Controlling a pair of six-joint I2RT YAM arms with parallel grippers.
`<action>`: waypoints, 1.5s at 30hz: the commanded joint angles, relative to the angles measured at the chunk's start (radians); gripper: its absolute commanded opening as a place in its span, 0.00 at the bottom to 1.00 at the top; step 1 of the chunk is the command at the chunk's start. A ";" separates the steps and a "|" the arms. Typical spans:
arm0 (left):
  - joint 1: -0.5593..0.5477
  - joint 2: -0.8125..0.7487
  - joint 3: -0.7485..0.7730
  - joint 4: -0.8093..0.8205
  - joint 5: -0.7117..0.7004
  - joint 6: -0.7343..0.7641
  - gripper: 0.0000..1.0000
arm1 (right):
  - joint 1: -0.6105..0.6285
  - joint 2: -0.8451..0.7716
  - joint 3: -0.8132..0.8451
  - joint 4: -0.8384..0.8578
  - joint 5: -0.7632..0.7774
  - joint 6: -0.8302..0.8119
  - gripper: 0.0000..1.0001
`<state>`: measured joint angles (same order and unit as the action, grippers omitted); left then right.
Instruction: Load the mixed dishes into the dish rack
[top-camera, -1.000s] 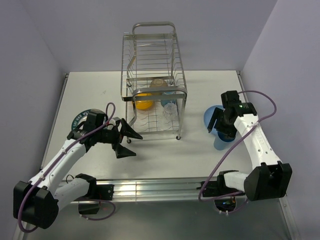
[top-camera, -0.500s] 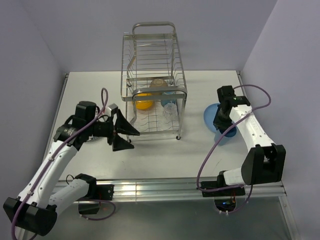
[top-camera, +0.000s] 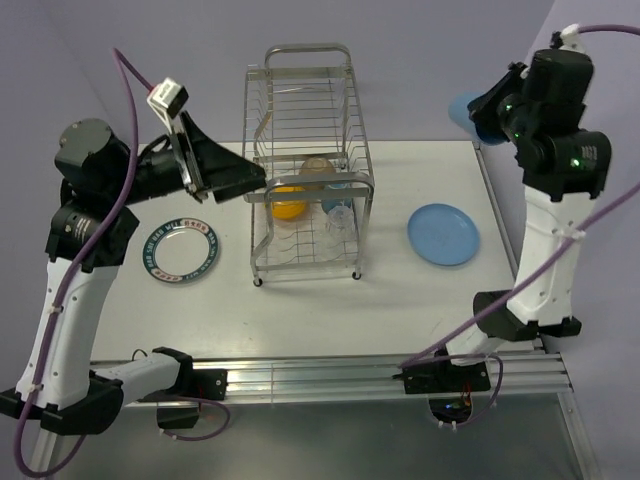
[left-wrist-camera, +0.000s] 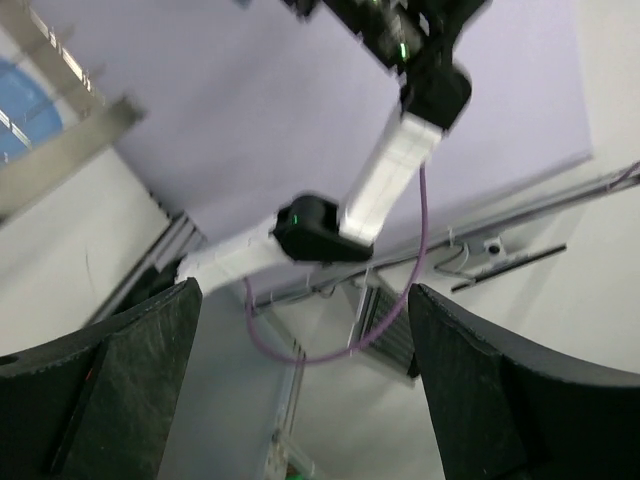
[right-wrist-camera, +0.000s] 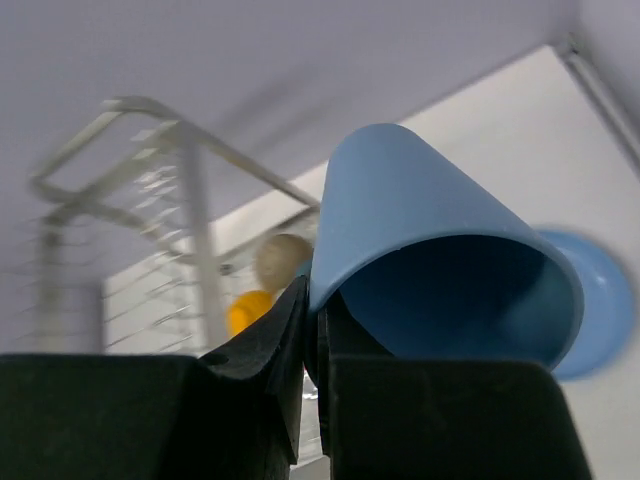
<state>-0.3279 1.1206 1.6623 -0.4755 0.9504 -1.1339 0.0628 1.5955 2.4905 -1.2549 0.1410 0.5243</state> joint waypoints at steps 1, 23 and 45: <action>0.006 0.054 0.085 0.123 -0.110 -0.119 0.90 | -0.006 -0.078 0.008 0.040 -0.220 0.069 0.00; 0.007 0.150 0.031 0.037 -0.059 -0.431 0.89 | 0.193 -0.408 -0.687 0.950 -1.009 0.327 0.00; 0.007 0.108 -0.065 0.181 -0.015 -0.512 0.92 | 0.445 -0.290 -0.670 0.979 -0.968 0.345 0.00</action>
<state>-0.3195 1.2633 1.6203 -0.3794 0.9043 -1.6203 0.4915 1.2957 1.7977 -0.3462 -0.8139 0.8631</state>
